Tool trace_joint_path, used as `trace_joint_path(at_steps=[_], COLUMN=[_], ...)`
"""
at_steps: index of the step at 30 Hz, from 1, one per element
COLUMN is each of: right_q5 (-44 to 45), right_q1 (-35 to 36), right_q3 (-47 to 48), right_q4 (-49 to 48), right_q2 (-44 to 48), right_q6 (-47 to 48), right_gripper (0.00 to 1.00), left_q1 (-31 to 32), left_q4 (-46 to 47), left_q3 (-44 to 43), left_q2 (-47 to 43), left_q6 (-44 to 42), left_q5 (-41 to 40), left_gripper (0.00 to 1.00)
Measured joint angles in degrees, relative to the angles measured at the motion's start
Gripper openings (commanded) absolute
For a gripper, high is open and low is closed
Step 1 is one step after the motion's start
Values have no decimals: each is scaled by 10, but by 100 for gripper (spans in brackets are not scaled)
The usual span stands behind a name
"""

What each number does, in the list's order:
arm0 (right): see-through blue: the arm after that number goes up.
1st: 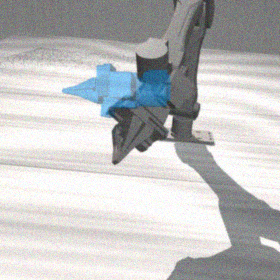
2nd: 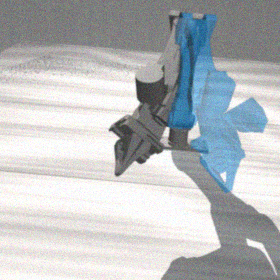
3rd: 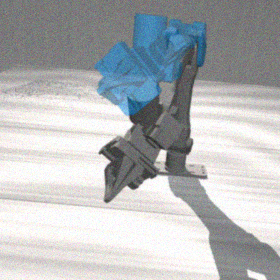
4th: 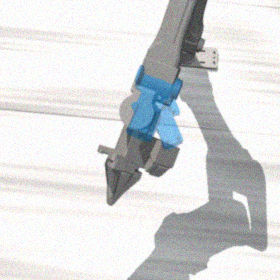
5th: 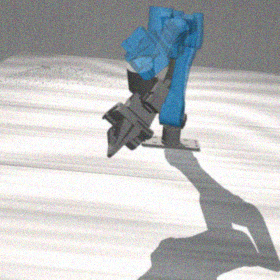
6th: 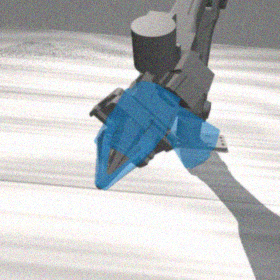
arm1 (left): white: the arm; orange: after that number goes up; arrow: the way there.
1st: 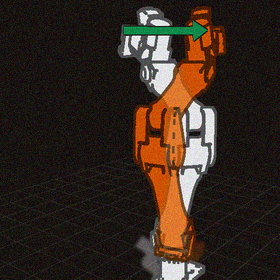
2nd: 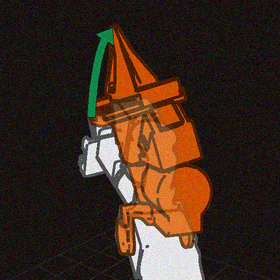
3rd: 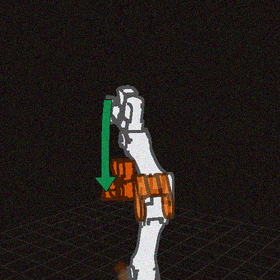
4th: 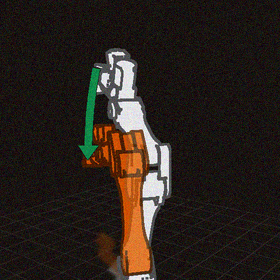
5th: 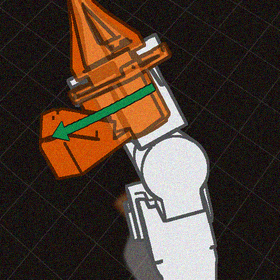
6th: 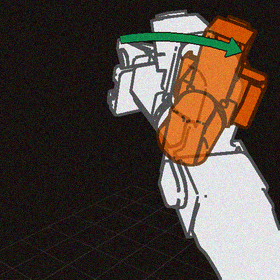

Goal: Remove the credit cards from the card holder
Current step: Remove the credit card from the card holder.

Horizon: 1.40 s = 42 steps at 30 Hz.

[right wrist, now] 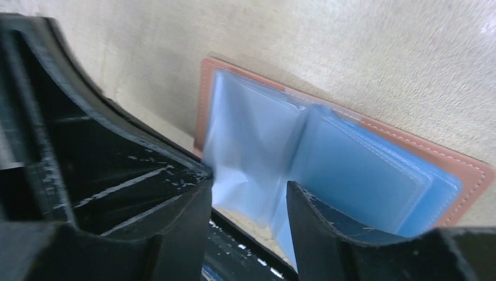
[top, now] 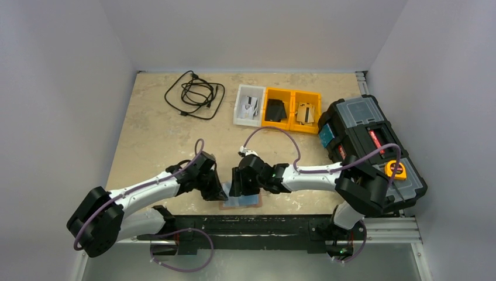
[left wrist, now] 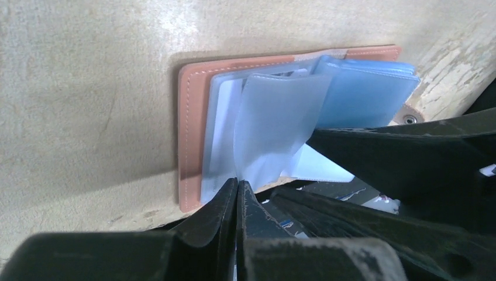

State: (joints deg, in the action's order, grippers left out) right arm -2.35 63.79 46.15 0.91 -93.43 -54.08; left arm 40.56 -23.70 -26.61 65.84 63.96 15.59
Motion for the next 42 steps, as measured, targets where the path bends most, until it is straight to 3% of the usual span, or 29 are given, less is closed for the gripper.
trace_joint_path(at_steps=[5, 13, 26, 35, 42], right_q5=[30, 91, 168, 168, 154], right_q1=[-1, -13, -21, -21, -21], right_q3=[40, 55, -45, -64, -62], right_q4=[73, 152, 242, 258, 238], right_q2=[50, 150, 344, 352, 327], right_q6=[16, 20, -33, -49, -42], right_gripper=[58, 59, 60, 58, 57], left_q1=[13, 52, 105, 113, 105], left_q4=[0, 7, 87, 107, 53], left_q3=[0, -31, -148, -172, -173], left_q2=[-21, -18, 181, 239, 173], left_q6=[0, -1, -5, -5, -19], left_q5=[-10, -23, -13, -4, -26], left_gripper=[1, 23, 44, 50, 51])
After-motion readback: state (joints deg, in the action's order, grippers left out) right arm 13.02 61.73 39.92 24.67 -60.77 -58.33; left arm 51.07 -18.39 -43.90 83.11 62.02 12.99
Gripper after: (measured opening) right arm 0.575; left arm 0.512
